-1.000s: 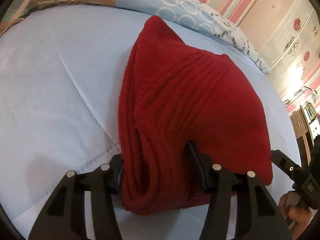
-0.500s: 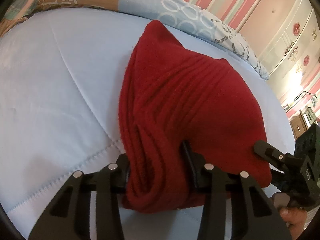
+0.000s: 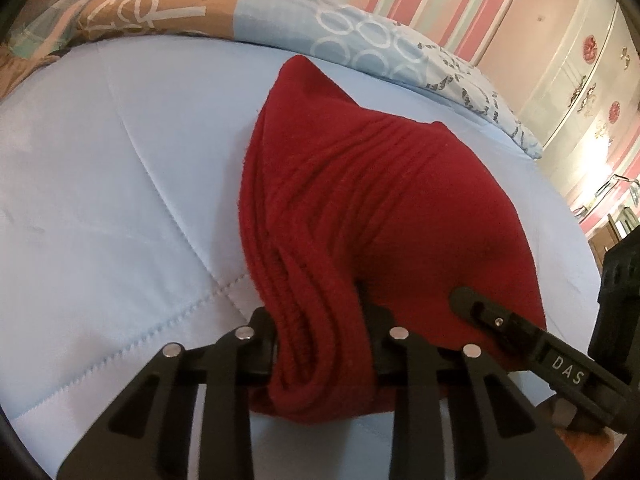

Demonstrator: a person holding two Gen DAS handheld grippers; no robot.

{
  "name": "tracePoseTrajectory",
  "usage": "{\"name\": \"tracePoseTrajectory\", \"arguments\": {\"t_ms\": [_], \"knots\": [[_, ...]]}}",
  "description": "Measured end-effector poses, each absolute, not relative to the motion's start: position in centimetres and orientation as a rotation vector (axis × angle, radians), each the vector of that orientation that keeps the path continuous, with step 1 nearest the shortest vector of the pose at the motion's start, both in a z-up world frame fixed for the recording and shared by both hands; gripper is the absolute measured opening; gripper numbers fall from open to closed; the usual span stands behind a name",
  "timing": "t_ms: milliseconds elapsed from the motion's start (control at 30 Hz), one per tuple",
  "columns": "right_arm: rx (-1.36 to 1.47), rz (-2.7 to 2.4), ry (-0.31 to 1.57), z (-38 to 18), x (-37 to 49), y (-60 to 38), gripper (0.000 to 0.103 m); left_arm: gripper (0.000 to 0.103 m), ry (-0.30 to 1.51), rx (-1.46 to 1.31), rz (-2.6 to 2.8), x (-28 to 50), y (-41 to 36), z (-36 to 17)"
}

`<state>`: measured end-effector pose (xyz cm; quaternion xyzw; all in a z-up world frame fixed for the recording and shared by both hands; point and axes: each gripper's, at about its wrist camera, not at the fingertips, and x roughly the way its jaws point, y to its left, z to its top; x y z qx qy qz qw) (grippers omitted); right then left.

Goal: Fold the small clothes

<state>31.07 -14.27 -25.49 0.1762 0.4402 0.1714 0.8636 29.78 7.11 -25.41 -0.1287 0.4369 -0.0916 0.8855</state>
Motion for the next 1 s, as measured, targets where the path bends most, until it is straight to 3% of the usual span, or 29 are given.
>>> {"name": "tracePoseTrajectory", "arguments": {"t_ms": [767,1000], "knots": [[0.229,0.379,0.796,-20.9,29.8,-14.7,0.028,0.027,0.873,-0.198,-0.162,27.4,4.7,-20.9],[0.2,0.393,0.739,-17.4,29.3,-15.9,0.028,0.027,0.838,-0.177,-0.174,27.1,3.5,-17.4]]}}
